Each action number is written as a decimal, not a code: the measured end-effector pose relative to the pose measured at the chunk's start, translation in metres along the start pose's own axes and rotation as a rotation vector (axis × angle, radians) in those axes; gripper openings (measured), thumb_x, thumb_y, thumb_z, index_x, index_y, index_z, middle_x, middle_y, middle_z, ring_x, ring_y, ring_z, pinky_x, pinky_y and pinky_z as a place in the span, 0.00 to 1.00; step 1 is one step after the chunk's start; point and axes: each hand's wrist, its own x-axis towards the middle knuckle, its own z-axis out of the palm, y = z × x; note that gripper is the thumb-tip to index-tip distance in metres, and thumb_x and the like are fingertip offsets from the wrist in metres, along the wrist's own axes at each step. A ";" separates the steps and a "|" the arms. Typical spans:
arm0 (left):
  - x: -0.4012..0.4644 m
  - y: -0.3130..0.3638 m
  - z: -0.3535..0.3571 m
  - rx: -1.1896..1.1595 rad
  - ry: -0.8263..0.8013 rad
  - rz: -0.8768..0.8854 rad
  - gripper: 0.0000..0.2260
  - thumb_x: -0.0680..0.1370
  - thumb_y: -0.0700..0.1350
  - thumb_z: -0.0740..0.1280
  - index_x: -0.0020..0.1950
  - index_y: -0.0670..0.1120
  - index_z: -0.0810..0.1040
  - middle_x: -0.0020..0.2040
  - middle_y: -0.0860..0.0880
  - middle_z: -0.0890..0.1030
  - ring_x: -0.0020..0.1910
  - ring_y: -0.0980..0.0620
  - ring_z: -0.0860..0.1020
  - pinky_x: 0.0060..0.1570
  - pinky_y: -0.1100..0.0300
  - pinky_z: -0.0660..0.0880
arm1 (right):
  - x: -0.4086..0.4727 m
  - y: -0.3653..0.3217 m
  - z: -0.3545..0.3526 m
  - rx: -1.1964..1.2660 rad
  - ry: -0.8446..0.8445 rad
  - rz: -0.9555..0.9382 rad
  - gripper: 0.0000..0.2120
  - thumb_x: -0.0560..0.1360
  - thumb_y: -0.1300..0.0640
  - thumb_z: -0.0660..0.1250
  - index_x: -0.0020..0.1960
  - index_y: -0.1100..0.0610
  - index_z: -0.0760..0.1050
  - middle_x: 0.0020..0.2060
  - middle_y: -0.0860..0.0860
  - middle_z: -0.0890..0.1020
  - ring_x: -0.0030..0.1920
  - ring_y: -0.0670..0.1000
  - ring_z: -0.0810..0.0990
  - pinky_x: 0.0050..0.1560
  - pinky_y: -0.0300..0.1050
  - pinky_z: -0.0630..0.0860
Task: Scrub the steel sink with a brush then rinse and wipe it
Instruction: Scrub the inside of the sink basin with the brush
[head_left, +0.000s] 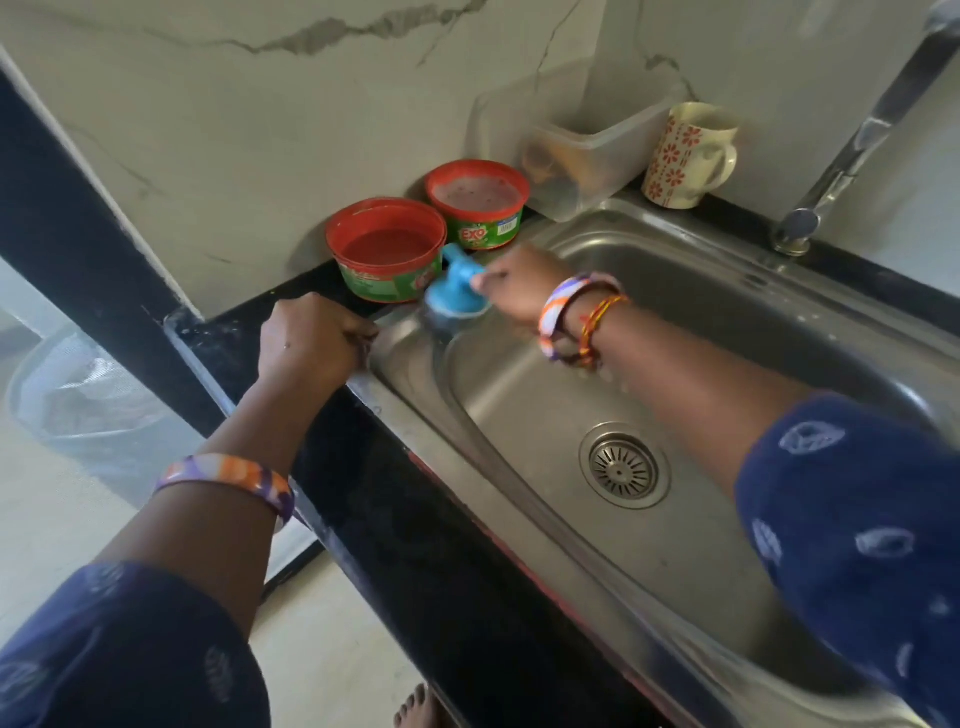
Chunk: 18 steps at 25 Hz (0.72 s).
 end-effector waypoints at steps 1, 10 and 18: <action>0.000 -0.002 0.001 -0.014 -0.008 0.000 0.12 0.74 0.39 0.68 0.54 0.51 0.84 0.53 0.48 0.83 0.50 0.46 0.78 0.42 0.60 0.68 | 0.003 0.004 -0.005 -0.020 0.069 0.070 0.15 0.79 0.52 0.59 0.54 0.62 0.78 0.51 0.61 0.80 0.50 0.56 0.77 0.41 0.42 0.71; -0.004 -0.007 0.000 0.138 -0.063 0.172 0.11 0.76 0.40 0.65 0.54 0.47 0.83 0.52 0.43 0.82 0.51 0.41 0.79 0.42 0.59 0.69 | -0.013 0.006 0.004 0.055 0.095 0.094 0.15 0.79 0.53 0.58 0.59 0.59 0.77 0.50 0.59 0.82 0.53 0.58 0.79 0.46 0.43 0.70; 0.020 0.032 -0.035 0.091 0.010 0.618 0.08 0.75 0.46 0.65 0.52 0.49 0.82 0.51 0.46 0.81 0.51 0.42 0.79 0.46 0.52 0.78 | 0.001 0.000 -0.060 0.589 0.186 0.162 0.15 0.73 0.67 0.62 0.56 0.52 0.68 0.33 0.55 0.73 0.24 0.48 0.66 0.18 0.34 0.62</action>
